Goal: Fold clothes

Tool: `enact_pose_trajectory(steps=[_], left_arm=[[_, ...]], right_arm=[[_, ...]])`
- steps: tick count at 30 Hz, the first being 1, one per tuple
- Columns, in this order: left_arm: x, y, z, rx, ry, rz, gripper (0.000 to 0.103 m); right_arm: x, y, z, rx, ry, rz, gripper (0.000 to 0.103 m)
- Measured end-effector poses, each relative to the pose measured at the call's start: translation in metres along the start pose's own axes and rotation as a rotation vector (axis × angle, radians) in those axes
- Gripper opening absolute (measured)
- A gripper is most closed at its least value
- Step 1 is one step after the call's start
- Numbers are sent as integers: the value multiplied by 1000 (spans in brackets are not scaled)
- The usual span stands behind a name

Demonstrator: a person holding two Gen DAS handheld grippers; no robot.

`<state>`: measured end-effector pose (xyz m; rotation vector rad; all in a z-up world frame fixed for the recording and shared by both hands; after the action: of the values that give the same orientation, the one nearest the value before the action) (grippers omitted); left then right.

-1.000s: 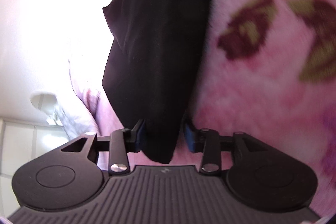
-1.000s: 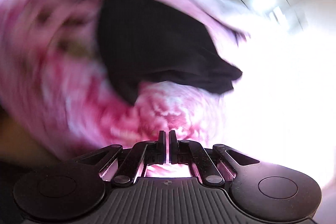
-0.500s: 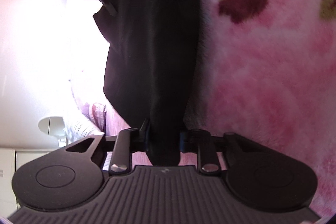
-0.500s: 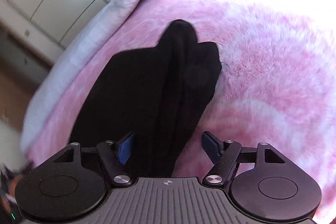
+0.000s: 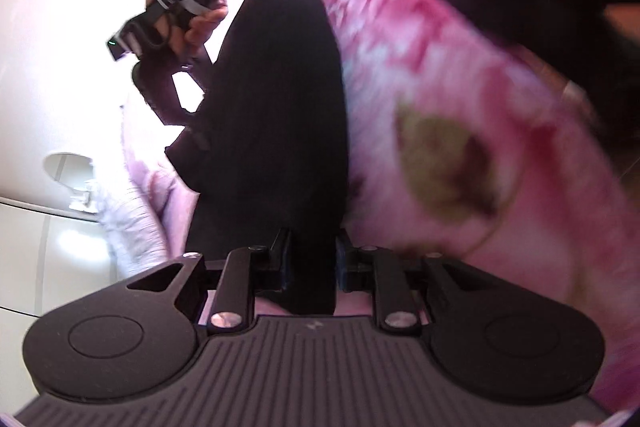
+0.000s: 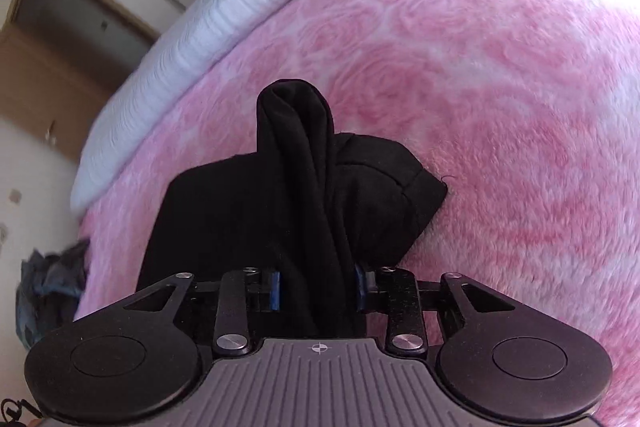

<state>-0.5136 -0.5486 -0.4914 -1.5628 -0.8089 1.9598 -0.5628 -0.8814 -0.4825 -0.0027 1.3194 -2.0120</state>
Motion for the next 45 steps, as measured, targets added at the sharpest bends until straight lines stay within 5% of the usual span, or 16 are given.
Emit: enact_pose_trajectory(steps=[5,8,11,13,17,24,26,28,31,36,45], left_arm=[[7,-19,-22,20,-4,-25,27],[0,-43,-49,28,-42,-2,31],[-12,-45,-70,14,8,72,49],[-22,-44,-83,3,34,115,61],[-42,-29,-98,-6,63,163,67],[-69,13,-115,19,80,180,81],[-76,30,-120,23,100,179,82],[-84,50,-125,28,130,185,86],[-99,74,-124,49,163,223,87],[-118,101,-106,100,208,279,88],[-124,127,-79,123,342,252,88]], right_arm=[[-1,-59,-31,75,-158,-141,56],[-15,-107,-88,163,-254,-188,57],[-51,-145,-143,277,-442,-257,61],[-86,-145,-183,311,-614,-271,70],[-139,-114,-252,320,-977,-362,74],[-163,-26,-273,368,-1395,-560,72],[-167,-7,-269,382,-1446,-563,58],[-167,7,-266,370,-1462,-516,34],[-164,-5,-255,391,-1404,-456,10],[-146,-52,-231,441,-1277,-432,9],[-105,-85,-255,420,-1257,-439,8]])
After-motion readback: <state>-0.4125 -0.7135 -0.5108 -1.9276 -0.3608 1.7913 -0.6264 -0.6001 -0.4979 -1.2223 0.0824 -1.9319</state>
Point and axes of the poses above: each gripper's, at about its wrist camera, not at the fingertips, and y roughly the way its jaws point, x to its right, z to its top, the point moved 9 cm from there along y, roughly the way its jaws point, and after that the axes turned 12 degrees about -z, right-handed, at the moved point
